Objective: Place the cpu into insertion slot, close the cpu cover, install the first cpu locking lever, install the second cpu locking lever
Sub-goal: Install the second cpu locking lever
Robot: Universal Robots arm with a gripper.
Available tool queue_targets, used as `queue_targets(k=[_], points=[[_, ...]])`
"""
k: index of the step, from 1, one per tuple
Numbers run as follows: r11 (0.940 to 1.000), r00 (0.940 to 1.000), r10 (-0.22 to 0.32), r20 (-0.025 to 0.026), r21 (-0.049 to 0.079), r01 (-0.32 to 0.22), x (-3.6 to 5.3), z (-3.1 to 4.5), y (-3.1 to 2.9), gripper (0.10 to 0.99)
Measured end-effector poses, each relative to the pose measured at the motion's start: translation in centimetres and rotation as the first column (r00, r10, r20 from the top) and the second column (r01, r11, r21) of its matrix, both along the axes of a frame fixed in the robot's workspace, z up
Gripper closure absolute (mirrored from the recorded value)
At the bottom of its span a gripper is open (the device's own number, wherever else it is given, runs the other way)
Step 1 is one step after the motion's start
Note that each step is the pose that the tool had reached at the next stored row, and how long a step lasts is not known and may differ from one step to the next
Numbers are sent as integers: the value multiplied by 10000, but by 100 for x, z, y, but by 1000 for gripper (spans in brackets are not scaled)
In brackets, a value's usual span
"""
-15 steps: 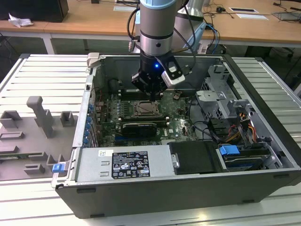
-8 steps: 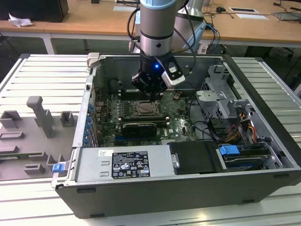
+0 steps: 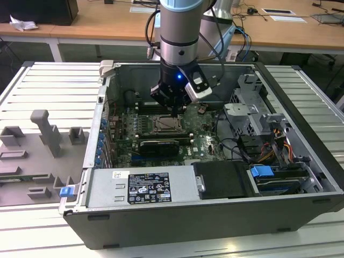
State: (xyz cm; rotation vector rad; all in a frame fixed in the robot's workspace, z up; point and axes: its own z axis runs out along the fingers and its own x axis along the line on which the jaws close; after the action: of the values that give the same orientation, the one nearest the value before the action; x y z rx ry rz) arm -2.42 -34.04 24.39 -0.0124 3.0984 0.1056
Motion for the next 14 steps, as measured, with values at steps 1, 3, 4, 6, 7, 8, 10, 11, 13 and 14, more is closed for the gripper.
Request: queue_targets(k=[1,3,4,6,7,8,10,11,13,14], points=[[10000,10000,-1,-1,0,1,0,0,-18,980],[10000,10000,0,0,0,0,0,0,-42,980],[10000,10000,-1,0,0,1,0,0,-48,980],[10000,10000,1,0,-1,-1,0,0,-64,980],[10000,10000,0,0,0,0,0,0,-71,980],[10000,10000,0,0,0,0,0,0,-85,980],[10000,10000,-1,0,0,1,0,0,-95,980],[10000,10000,0,0,0,0,0,0,-100,980],[10000,10000,0,-1,-1,0,0,0,-110,980],[10000,10000,0,0,0,0,0,0,-114,980]])
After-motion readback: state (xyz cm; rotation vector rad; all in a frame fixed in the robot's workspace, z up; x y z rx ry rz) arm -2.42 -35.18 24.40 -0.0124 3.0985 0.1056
